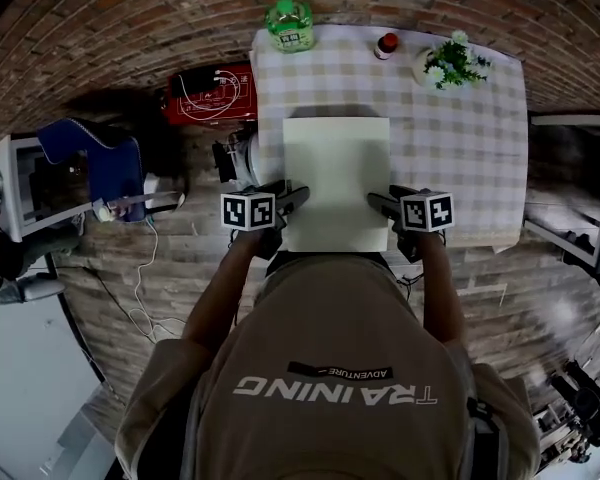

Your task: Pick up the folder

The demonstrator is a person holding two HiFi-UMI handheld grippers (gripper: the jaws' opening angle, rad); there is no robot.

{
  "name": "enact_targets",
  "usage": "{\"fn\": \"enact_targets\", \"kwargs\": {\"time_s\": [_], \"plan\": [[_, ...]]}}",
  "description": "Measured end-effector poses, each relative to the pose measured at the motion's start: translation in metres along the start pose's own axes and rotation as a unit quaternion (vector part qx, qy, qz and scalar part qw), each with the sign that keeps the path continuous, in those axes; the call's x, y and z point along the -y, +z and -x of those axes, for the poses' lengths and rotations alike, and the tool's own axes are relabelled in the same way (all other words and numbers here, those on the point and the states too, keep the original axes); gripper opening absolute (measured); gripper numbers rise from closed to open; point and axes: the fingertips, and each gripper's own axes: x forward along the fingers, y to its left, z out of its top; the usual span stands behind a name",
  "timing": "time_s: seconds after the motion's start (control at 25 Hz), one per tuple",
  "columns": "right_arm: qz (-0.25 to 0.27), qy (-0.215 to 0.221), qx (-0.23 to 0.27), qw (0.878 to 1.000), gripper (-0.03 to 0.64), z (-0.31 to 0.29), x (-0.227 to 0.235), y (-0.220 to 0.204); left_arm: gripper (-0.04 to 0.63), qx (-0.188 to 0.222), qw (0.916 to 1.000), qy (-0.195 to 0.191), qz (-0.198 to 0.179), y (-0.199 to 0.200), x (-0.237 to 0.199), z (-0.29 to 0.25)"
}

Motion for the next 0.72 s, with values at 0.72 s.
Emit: {"fn": "enact_targets", "kwargs": {"time_s": [0.72], "plan": [[-0.046, 0.117, -0.064, 0.990, 0.288, -0.021, 0.004, -0.001, 0.341, -0.057, 0.9984, -0.002, 0.005, -0.002, -0.008, -0.017]]}}
